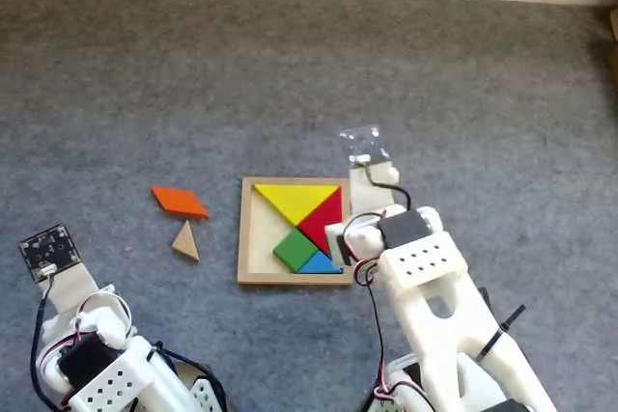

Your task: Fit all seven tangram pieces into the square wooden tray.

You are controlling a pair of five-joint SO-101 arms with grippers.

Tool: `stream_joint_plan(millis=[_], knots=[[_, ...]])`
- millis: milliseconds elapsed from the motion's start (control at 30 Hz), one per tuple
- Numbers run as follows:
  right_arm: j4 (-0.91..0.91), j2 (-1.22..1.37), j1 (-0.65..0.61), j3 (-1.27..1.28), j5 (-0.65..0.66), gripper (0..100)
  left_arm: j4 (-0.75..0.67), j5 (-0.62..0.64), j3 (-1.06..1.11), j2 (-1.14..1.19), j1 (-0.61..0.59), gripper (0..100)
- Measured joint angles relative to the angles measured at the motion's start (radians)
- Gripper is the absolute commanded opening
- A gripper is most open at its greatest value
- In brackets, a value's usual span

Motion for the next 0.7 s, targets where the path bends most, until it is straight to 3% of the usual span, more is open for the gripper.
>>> stream_joint_plan(millis=[200, 500, 700], knots=[[-0.028, 0.000, -0.124, -0.058, 0.092, 4.2, 0.000, 0.000, 0.000, -0.002, 0.000, 9], [-0.213, 0.014, -0.265, -0.044, 0.193, 4.2, 0.000, 0.000, 0.000, -0.002, 0.000, 9], [-0.368, 0.167, -0.301, -0.012, 0.238, 4.2, 0.000, 0.000, 0.000, -0.002, 0.000, 9]])
